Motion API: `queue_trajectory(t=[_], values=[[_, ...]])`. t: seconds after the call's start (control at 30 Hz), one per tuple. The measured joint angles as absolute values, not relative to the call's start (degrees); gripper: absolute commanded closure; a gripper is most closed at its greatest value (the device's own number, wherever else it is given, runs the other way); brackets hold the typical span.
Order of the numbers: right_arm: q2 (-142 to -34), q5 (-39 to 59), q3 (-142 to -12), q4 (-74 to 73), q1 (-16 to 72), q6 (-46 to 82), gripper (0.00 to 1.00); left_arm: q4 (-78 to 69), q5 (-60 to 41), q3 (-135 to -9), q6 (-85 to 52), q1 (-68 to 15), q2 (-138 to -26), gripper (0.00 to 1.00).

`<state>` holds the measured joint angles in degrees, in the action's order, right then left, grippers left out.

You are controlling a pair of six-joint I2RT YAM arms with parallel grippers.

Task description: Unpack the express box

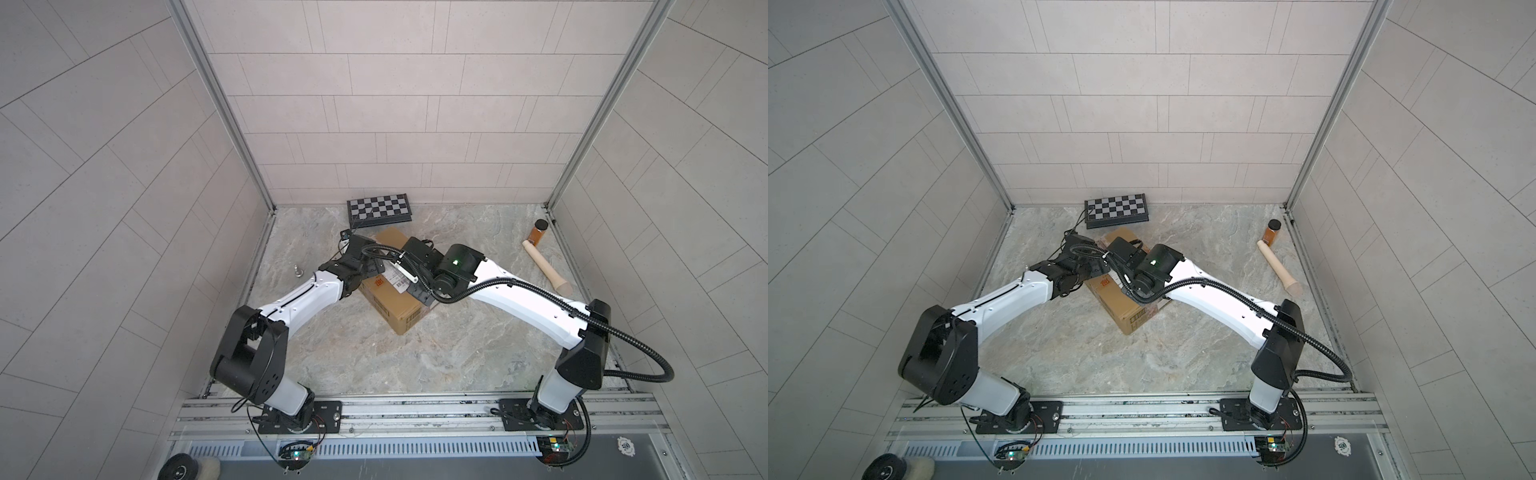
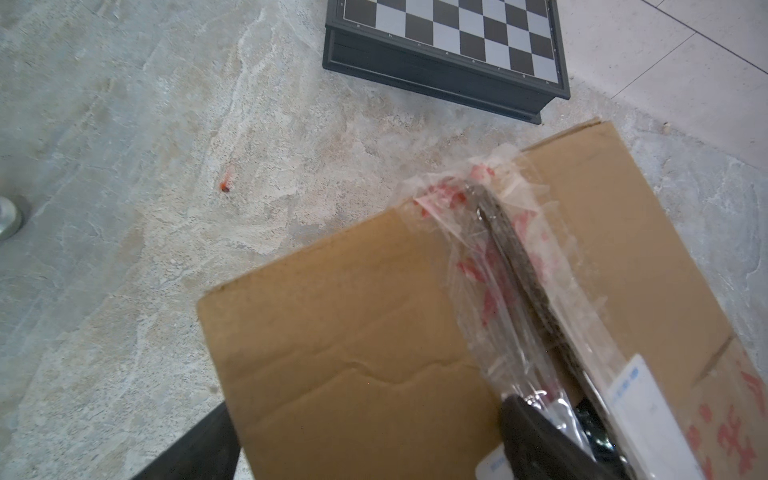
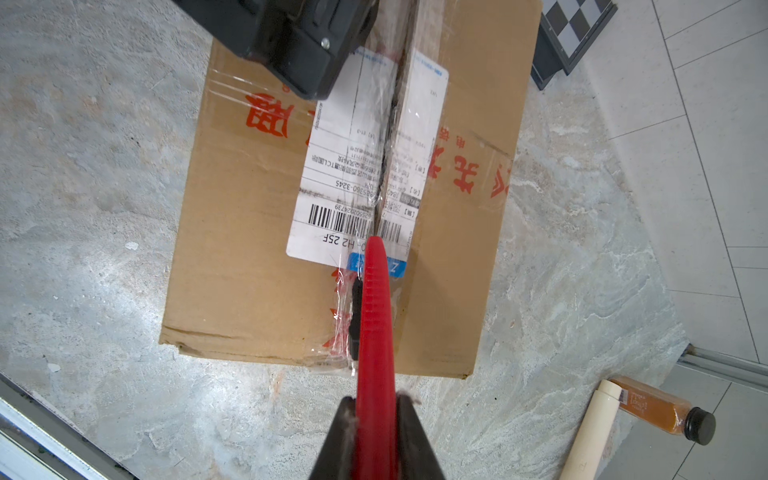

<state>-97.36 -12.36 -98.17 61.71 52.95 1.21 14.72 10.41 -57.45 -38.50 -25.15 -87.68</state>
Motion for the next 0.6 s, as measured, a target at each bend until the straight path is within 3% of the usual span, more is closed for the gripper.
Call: queue_trajectory(t=[0.6], values=[[-92.8,-3.6,-93.5,57.3,50.6,-12.4,1.0,26.5,4.2,-58.8,-28.7,-18.6,-74.2,0.0]])
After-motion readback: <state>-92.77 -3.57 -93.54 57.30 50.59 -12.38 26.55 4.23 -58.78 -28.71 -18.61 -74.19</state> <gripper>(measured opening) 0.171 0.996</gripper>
